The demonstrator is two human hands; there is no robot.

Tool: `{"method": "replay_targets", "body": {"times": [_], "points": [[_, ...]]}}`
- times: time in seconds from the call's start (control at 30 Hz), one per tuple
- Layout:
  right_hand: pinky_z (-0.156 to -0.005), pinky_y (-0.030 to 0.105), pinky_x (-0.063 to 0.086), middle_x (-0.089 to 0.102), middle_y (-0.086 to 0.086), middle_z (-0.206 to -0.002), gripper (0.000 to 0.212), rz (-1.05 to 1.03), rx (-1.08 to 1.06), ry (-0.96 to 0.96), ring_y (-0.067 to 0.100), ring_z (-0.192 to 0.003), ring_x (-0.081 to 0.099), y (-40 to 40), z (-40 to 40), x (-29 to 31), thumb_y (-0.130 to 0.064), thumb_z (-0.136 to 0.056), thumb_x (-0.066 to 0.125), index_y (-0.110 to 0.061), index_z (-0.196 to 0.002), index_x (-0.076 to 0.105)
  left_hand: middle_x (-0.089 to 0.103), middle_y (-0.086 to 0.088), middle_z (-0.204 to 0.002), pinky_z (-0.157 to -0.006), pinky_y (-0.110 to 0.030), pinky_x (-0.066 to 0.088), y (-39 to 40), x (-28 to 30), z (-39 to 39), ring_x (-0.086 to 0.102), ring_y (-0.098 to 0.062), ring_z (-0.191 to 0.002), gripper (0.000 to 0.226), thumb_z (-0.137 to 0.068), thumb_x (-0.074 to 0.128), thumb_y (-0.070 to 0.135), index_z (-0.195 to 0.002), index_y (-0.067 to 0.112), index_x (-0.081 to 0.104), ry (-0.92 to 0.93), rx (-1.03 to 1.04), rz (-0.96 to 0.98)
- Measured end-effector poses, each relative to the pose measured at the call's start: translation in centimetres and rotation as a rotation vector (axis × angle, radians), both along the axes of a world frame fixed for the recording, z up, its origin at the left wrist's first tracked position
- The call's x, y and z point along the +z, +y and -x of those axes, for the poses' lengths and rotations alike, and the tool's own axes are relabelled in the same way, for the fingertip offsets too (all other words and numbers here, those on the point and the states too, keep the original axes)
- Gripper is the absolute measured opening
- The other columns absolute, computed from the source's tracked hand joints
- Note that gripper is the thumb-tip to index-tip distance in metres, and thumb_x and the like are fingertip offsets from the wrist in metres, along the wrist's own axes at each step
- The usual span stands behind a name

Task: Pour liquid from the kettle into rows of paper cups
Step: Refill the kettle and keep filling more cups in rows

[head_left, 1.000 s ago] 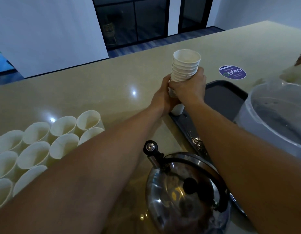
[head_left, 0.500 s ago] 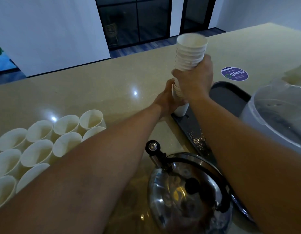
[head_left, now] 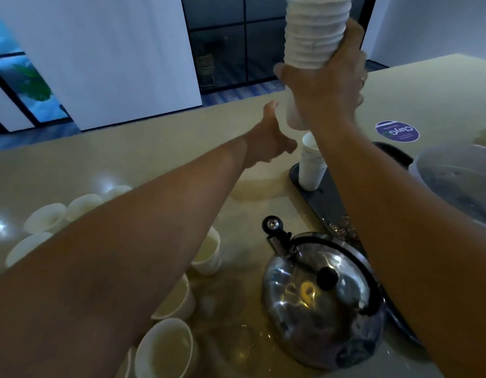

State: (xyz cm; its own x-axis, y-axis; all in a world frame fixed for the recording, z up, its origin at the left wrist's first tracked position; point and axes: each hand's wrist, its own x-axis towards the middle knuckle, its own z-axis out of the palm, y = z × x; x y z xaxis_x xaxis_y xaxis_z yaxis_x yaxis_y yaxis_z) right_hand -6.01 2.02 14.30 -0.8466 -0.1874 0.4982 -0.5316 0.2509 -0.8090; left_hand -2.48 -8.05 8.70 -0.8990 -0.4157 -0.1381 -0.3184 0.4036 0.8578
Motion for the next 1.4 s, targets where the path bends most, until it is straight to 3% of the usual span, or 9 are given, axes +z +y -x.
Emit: {"method": "replay_targets", "body": {"times": [0.07,0.17,0.3,0.5,0.77,0.97,1.13,1.3,1.4], "points": [[-0.105,0.044,0.041,0.048,0.0,-0.128,0.09,0.004,0.027,0.025,0.022,-0.123,0.048,0.2,-1.5,0.8,-0.057,-0.071,0.077,-0.023,-0.144,0.037,0.063,-0.017,-0.117,-0.087,-0.046,0.054,0.0,2.0,-2.9,0.063,-0.026,-0.097,0.101,-0.089,0.064,0.004,-0.156,0.036,-0.006,0.04,0.02,-0.034],[-0.097,0.043,0.05,0.056,-0.002,-0.122,0.094,0.037,0.127,0.032,0.019,-0.115,0.056,0.8,-3.9,1.4,-0.07,-0.063,0.074,-0.019,-0.136,0.044,0.065,-0.012,-0.098,-0.076,-0.039,0.056,0.2,4.8,-7.7,0.061,-0.018,-0.079,0.092,-0.091,0.06,0.005,-0.155,0.036,0.002,0.176,0.072,0.026],[-0.088,0.031,0.057,0.063,-0.01,-0.113,0.08,0.082,0.405,-0.012,0.001,-0.101,0.064,2.4,-8.0,1.1,-0.057,-0.071,0.081,-0.016,-0.13,0.044,0.062,-0.014,-0.113,-0.081,-0.032,0.057,1.2,6.9,-15.1,0.063,-0.019,-0.093,0.088,-0.082,0.061,0.003,-0.152,0.03,0.015,0.33,0.0,0.108],[-0.091,0.035,0.059,0.065,-0.004,-0.119,0.077,0.113,0.712,-0.213,0.006,-0.104,0.069,5.1,-14.6,-0.4,-0.049,-0.078,0.078,-0.015,-0.134,0.039,0.062,-0.005,-0.125,-0.09,-0.033,0.058,5.8,5.8,-23.2,0.069,-0.013,-0.105,0.103,-0.081,0.081,0.015,-0.155,0.028,0.011,0.395,0.022,0.11],[-0.093,0.029,0.055,0.069,-0.01,-0.119,0.044,-0.154,1.132,-0.319,0.011,-0.116,0.065,12.2,-20.0,-3.3,-0.06,-0.09,0.042,-0.038,-0.125,0.055,0.062,0.007,-0.127,-0.079,-0.032,0.061,13.8,-0.2,-31.5,0.069,-0.009,-0.104,0.099,-0.072,0.083,0.048,-0.148,0.044,0.019,0.529,0.325,-0.055],[-0.093,0.046,0.053,0.069,0.001,-0.124,0.048,-0.325,1.118,-0.307,0.021,-0.116,0.065,15.1,-20.3,-6.8,-0.054,-0.101,0.032,-0.032,-0.132,0.061,0.055,0.017,-0.134,-0.09,-0.032,0.057,18.1,-7.3,-35.9,0.06,-0.005,-0.116,0.096,-0.071,0.084,0.049,-0.14,0.06,0.019,0.443,0.369,-0.122],[-0.049,0.022,0.046,0.06,0.006,-0.067,0.03,-0.415,1.025,-0.386,0.015,-0.055,0.053,16.3,-20.8,-7.9,-0.045,-0.091,0.054,-0.03,-0.111,0.069,0.051,0.027,-0.126,-0.09,-0.035,0.056,19.1,-10.1,-37.0,0.057,0.005,-0.109,0.103,-0.068,0.084,0.046,-0.14,0.063,0.012,0.284,0.378,0.014],[-0.055,0.017,0.049,0.071,-0.004,-0.072,0.027,-0.693,0.908,-0.207,0.008,-0.056,0.061,15.5,-20.5,-7.3,-0.027,-0.09,0.07,-0.039,-0.113,0.063,0.045,0.041,-0.123,-0.083,-0.011,0.048,18.6,-11.2,-36.7,0.051,0.01,-0.114,0.106,-0.07,0.085,0.04,-0.131,0.074,0.006,0.272,0.349,0.146],[-0.053,0.01,0.046,0.071,-0.019,-0.078,0.018,-0.869,0.912,-0.145,-0.004,-0.058,0.063,15.0,-20.4,-7.1,-0.027,-0.09,0.07,-0.043,-0.099,0.065,0.045,0.022,-0.141,-0.09,-0.023,0.05,18.4,-12.0,-36.9,0.052,-0.003,-0.122,0.11,-0.072,0.086,0.039,-0.137,0.07,0.003,0.272,0.304,0.224]]}}
